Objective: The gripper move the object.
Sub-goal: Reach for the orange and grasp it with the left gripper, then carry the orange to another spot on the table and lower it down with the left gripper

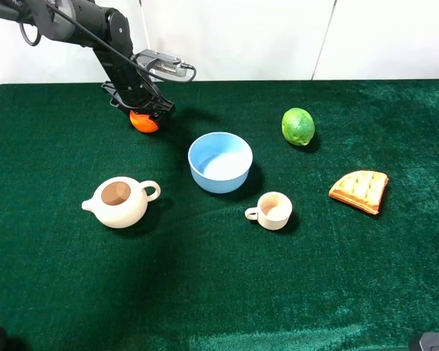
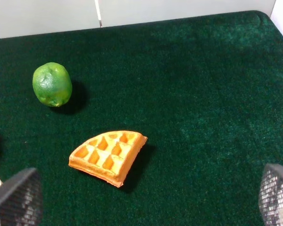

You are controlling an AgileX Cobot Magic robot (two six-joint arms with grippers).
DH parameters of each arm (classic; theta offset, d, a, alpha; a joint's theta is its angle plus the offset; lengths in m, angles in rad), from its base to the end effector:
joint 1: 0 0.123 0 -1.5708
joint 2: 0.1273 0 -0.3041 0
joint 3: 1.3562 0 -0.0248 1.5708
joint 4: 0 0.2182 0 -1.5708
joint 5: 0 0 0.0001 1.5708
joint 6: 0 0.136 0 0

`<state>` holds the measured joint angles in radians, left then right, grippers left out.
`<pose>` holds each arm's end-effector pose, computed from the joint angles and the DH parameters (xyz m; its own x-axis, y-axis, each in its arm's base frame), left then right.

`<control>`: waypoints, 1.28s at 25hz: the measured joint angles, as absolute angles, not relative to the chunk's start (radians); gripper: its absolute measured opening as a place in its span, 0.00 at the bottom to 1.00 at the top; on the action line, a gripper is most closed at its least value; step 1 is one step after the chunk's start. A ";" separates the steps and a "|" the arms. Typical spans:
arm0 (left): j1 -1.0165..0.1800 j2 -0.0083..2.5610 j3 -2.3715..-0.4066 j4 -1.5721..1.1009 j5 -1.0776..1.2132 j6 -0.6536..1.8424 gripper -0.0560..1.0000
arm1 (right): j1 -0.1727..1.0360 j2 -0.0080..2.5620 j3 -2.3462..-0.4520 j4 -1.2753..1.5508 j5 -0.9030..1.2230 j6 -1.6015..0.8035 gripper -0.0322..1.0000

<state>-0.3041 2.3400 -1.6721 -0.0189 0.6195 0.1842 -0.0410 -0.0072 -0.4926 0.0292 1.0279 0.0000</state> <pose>0.4602 -0.1460 0.0871 -0.8257 0.4352 -0.3589 0.4483 0.8924 0.0508 -0.0109 0.0039 0.2429 -0.4258 0.0326 -0.9042 0.0248 0.9994 0.0243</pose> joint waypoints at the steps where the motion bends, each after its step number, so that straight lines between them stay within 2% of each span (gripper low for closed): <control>1: -0.304 2.340 -1.672 -0.019 0.620 0.184 0.76 | -0.041 -0.007 -0.493 0.029 1.028 0.000 0.70; 18: -0.304 2.316 -1.674 -0.014 0.635 0.183 0.76 | -0.041 -0.007 -0.493 0.029 1.028 0.000 0.70; 32: -0.304 2.290 -1.887 0.010 0.988 0.168 0.76 | -0.041 -0.007 -0.493 0.029 1.028 0.000 0.70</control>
<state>-0.3041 2.2901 -1.8869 0.0103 0.9883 0.1682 -0.0410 -0.0072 -0.4926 0.0292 1.0279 0.0000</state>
